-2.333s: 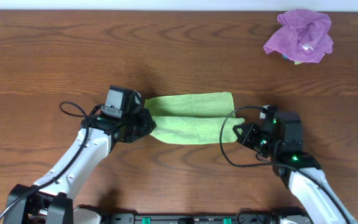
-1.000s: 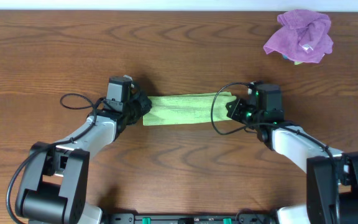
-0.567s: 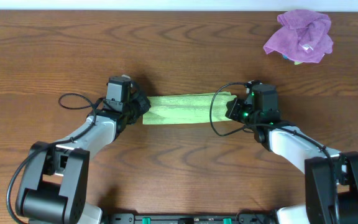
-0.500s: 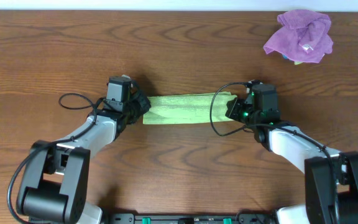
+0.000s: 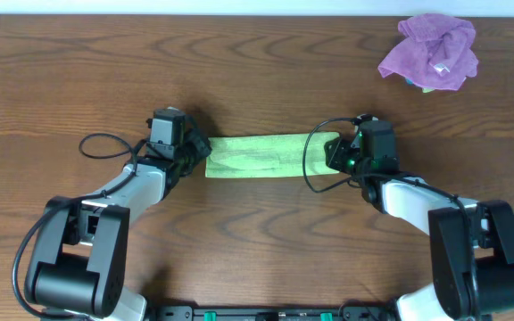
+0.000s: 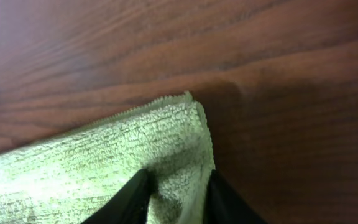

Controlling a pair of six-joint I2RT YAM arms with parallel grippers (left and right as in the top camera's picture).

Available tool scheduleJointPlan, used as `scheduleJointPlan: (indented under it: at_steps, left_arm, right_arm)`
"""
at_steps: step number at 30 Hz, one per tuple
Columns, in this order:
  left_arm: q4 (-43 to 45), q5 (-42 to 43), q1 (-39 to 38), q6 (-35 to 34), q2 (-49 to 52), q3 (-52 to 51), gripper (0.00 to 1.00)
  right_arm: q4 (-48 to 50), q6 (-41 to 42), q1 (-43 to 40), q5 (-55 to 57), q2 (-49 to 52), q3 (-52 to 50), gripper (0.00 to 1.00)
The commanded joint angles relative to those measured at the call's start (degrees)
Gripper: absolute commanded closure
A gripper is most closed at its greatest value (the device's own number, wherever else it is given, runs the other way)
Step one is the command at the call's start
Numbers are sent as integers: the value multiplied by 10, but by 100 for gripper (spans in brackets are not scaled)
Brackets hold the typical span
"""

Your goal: Fold the cloth

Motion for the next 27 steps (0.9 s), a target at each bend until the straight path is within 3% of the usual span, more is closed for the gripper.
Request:
scheduleJointPlan:
  at_steps: [1,10,17,19,23,27]
  left_arm:
    - [1,-9,10,11,5,-2,74]
    - [-7,47,31,53,-40,-2,48]
    - [-70,81,33,49,-109,-1,41]
    - [-78,115,33,34,-116,-1,48]
    - [-85,178,32,-27,-117,-2,94]
    - [-85,177,23,-71,-117,-2,94]
  right_arm:
    - [6,-3,-3,-3,3,8,63]
    - [-25,3,-4,-45,-9,28,54]
    - [-148,9,-21,-42,-71,49,54]
    - [-174,13,-27,-42,-92,49,55]
    - [-233,30,-37,-42,-137,49,58]
    - [-290,40,-40,-43,-178,49,56]
